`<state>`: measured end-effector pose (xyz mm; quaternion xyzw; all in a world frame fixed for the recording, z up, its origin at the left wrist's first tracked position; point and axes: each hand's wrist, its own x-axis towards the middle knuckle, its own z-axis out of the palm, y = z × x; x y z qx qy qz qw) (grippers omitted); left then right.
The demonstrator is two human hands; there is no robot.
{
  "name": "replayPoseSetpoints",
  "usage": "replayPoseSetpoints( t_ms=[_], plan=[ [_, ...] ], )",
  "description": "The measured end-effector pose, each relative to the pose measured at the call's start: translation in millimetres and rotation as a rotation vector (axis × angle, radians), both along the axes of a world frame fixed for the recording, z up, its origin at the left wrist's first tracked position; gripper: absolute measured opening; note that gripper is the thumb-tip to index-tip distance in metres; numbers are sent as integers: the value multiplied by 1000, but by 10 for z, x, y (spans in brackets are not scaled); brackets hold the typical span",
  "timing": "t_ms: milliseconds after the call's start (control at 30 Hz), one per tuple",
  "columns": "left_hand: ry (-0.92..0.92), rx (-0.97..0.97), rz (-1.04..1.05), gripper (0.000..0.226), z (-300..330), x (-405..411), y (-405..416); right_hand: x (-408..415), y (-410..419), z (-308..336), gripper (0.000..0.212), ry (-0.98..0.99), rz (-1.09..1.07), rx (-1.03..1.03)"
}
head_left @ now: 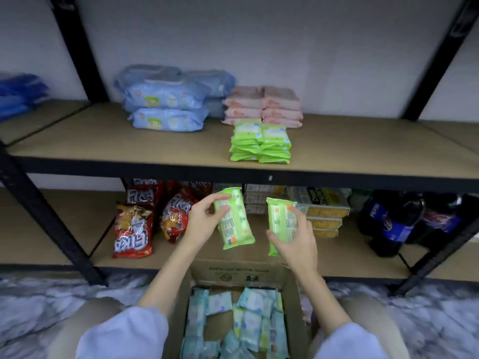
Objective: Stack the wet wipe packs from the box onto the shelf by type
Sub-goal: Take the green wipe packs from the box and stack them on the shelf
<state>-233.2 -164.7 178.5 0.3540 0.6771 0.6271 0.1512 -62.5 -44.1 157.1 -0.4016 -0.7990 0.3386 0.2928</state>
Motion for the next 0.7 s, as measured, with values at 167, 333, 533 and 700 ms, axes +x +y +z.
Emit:
replayPoseSetpoints(
  t_ms=[167,333,533,700],
  plan=[
    [-139,150,-79,40,598,7,-52,-56,52,529,73,101,3,120],
    [-93,137,-105,56,1065,-130,81,-171,244,1027,71,223,-21,144],
    [52,135,-103,53,1483,-376,410,-483,552,1555,68,218,13,134],
    [57,146,-19,36,1658,-620,818,-734,842,1822,67,239,39,-31]
  ],
)
